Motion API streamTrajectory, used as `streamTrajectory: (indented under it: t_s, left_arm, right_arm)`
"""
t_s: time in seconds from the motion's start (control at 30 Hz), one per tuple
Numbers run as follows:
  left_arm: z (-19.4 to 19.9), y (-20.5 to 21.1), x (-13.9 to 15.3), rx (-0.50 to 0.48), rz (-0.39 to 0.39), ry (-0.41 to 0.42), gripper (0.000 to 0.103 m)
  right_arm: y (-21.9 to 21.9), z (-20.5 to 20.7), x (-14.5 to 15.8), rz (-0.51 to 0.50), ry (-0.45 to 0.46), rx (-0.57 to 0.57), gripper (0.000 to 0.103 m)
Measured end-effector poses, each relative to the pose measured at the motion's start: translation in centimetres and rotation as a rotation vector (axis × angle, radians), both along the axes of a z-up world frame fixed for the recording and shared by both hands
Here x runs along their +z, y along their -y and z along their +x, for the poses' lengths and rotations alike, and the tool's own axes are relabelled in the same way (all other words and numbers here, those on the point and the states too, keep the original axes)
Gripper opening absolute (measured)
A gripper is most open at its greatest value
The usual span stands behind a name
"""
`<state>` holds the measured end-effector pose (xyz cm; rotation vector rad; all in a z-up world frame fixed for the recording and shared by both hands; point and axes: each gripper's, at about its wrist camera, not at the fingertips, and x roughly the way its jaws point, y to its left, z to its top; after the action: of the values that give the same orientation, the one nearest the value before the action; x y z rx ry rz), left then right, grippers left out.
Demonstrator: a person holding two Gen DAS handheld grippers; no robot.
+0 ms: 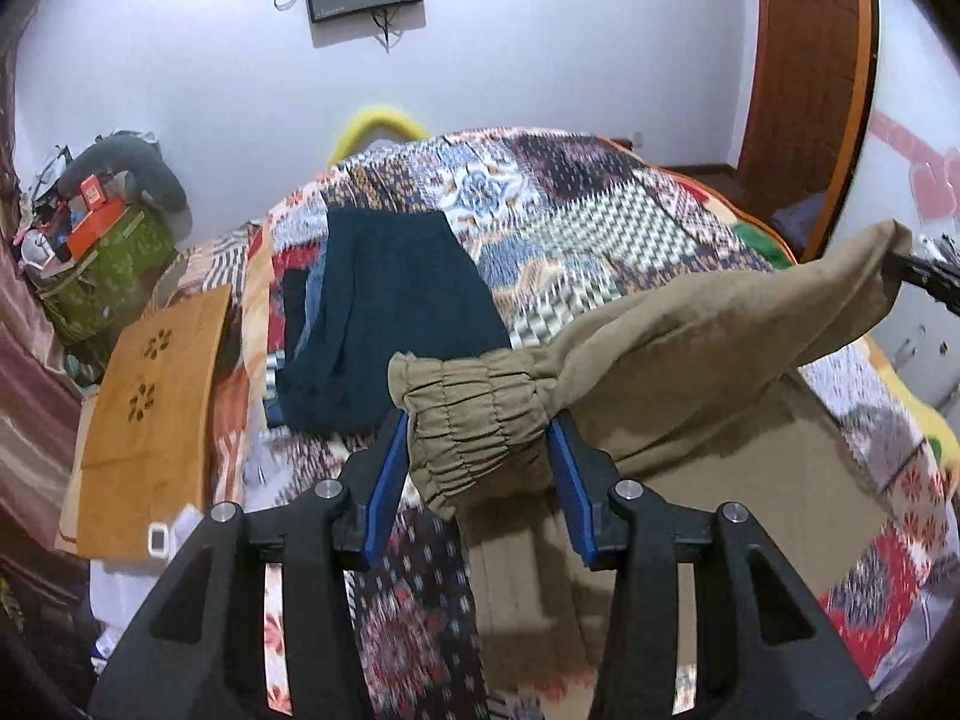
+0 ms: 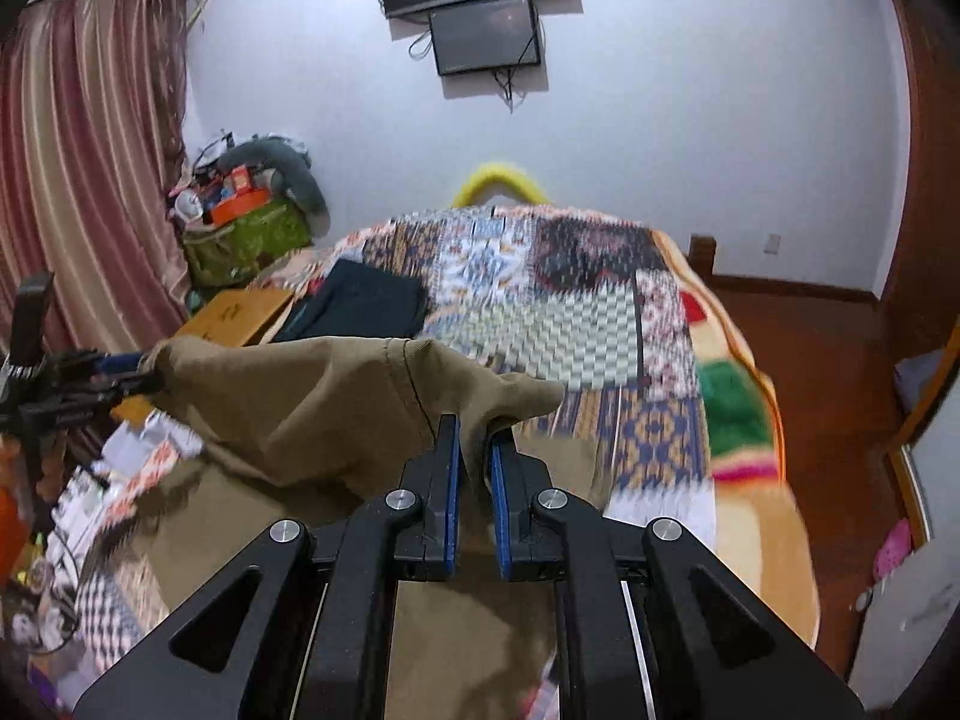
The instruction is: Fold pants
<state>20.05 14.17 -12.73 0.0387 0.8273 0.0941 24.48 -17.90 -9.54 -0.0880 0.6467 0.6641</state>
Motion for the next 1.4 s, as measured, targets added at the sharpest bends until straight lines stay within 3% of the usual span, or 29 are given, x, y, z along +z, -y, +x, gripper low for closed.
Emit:
streamTrajectory:
  t_s: [0.2,0.43,0.7,0.87,0.9,1.0,1.13,1.4]
  left_arm:
    - [-3.5,0.7,-2.4,0.002,-0.053,-0.043,0.048]
    - [-6.5,2.1,-4.6,-0.005,-0.024,-0.083,0.054]
    - [-9.3,2.6,-5.3,0.012,-0.014,-0.090,0.062]
    - [-9.9,3.4,-3.3,0.005,0.057,-0.034,0.077]
    - [-9.9,3.6,-2.9,-0.001,0.073,-0.019,0.086]
    - [-9.5,4.7,-1.7,-0.033,0.115,0.029,0.097]
    - [-8.1,6.6,-1.9,-0.107,0.169,0.008,0.098]
    - [-6.2,10.6,-5.7,-0.240,0.359,-0.059,0.098]
  right_arm:
    - [1.9,-4.3,-4.0,-0.008,-0.082,-0.031,0.009]
    - [3.5,-7.5,-9.0,-0.041,-0.186,-0.076,0.016]
    - [5.0,-10.4,-11.9,-0.007,-0.283,-0.144,0.016]
    - [5.7,-12.1,-10.6,-0.009,-0.246,-0.179,0.019]
    - [5.7,-12.2,-10.2,-0.013,-0.234,-0.183,0.023]
    - [5.6,-12.4,-8.4,-0.004,-0.178,-0.171,0.039]
    - [4.2,-12.5,-6.5,-0.007,-0.117,-0.134,0.060]
    - [-0.8,-11.8,-6.7,-0.049,-0.089,0.018,0.064]
